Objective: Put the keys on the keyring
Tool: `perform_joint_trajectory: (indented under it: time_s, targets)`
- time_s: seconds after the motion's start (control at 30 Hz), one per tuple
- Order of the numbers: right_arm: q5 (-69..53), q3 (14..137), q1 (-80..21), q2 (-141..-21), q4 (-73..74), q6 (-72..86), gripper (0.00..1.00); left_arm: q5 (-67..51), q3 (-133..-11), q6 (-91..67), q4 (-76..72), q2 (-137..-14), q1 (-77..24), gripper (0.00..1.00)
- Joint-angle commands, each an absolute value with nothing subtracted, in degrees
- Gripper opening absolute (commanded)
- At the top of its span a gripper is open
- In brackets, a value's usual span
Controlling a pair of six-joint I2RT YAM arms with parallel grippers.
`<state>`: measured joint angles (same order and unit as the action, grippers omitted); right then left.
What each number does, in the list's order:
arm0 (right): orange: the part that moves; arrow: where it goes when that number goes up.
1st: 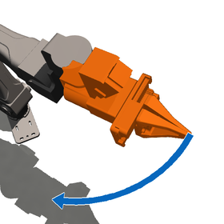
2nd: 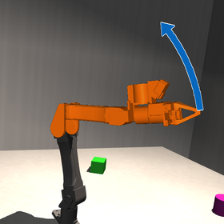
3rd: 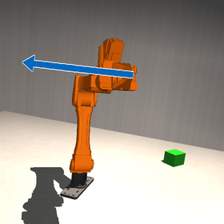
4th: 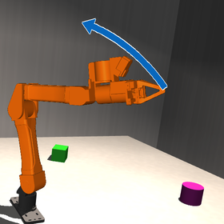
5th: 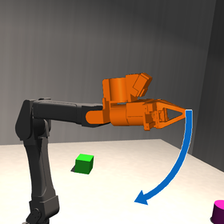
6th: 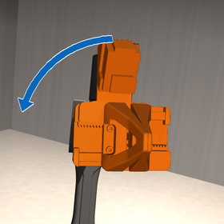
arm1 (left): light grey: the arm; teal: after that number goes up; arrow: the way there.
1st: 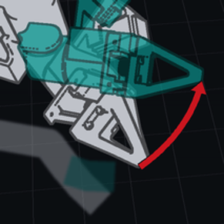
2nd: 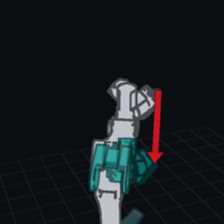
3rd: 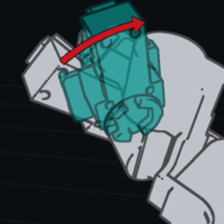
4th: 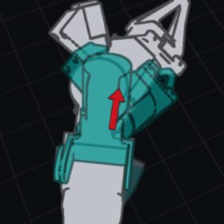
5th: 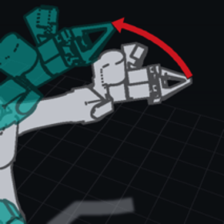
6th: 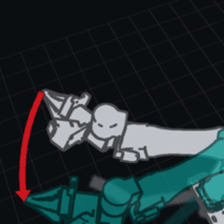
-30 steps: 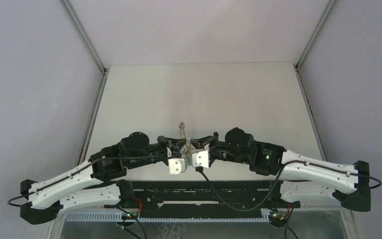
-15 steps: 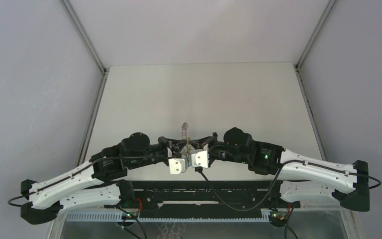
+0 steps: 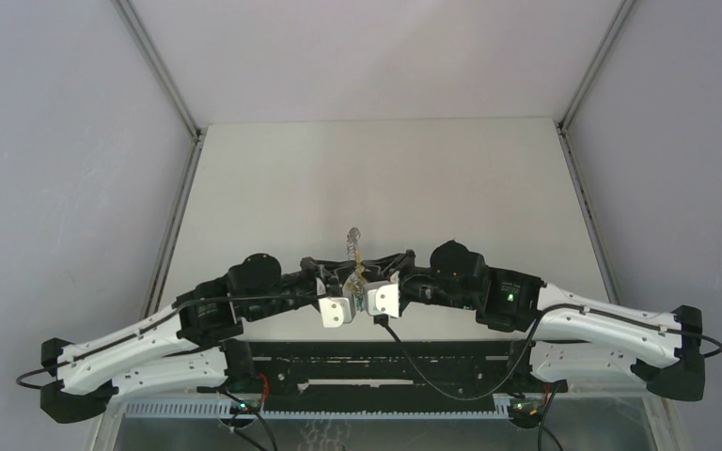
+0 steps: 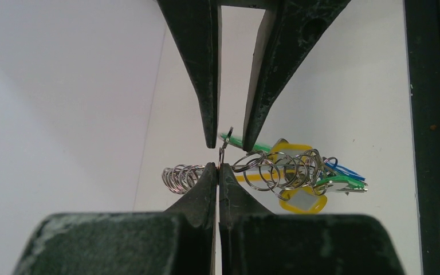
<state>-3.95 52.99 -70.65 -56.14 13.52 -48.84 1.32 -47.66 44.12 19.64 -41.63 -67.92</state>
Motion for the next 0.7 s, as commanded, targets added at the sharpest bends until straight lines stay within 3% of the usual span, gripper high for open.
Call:
perform_joint_trajectory:
  time_s: [0.0,0.67]
  targets:
    - [-3.3,55.3,-70.9,-54.4,11.8,-47.1,0.23,1.3,-47.3,43.4,13.4,-40.4,-68.2,0.0]
    - [-1.3,53.5,-68.7,-53.5,11.5,-46.3,0.23,0.7,-47.1,43.1,13.0,-39.7,-68.2,0.0]
